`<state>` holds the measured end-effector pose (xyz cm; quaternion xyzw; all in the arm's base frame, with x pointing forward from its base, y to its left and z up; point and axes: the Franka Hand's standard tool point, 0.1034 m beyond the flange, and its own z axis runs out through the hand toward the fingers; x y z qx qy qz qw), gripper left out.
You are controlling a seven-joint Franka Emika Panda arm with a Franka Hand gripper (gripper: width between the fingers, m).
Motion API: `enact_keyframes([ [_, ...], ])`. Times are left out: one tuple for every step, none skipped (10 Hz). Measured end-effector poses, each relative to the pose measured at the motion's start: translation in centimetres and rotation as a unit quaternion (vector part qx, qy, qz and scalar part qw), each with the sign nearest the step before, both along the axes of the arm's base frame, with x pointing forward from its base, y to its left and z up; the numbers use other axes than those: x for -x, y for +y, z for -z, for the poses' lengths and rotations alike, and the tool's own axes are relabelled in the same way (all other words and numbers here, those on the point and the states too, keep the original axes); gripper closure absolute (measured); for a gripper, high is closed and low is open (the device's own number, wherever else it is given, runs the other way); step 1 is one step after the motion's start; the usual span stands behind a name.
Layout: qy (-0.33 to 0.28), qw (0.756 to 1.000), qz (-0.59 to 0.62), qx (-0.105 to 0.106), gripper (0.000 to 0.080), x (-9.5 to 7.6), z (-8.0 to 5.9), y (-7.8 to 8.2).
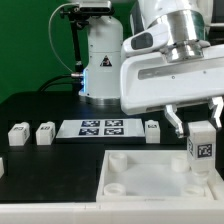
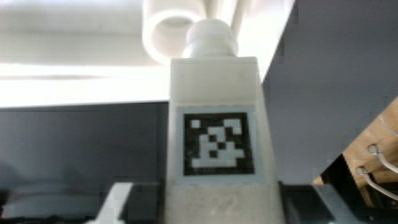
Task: Assemble one leg
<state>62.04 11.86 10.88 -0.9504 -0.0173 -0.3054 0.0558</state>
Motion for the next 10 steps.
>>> enact_keyframes([
  [-0.001,1.000,0.004,-0.001,0.0506,0.2,0.6,0.0],
  [-0.001,1.000,0.004,0.000,0.0506,0.1,0.7,-0.2],
  [-0.001,1.000,0.005,0.002,0.0506,0.0,0.7,-0.6],
  [-0.001,1.000,0.006,0.004,0.0506,-0.1,0.7,-1.0],
  [-0.001,1.000,0.008,0.004,0.0506,-0.4,0.6,-1.4],
  [0.000,1.000,0.009,0.004,0.0506,-0.6,0.6,-1.6],
  [-0.002,1.000,0.010,0.004,0.0506,-0.7,0.9,-1.6],
  [-0.001,1.000,0.009,0.005,0.0506,-0.4,1.7,-1.5],
  [0.003,1.000,0.008,0.005,0.0506,-0.3,2.3,-1.3],
  [0.006,1.000,0.007,0.005,0.0506,-0.3,2.4,-1.1],
])
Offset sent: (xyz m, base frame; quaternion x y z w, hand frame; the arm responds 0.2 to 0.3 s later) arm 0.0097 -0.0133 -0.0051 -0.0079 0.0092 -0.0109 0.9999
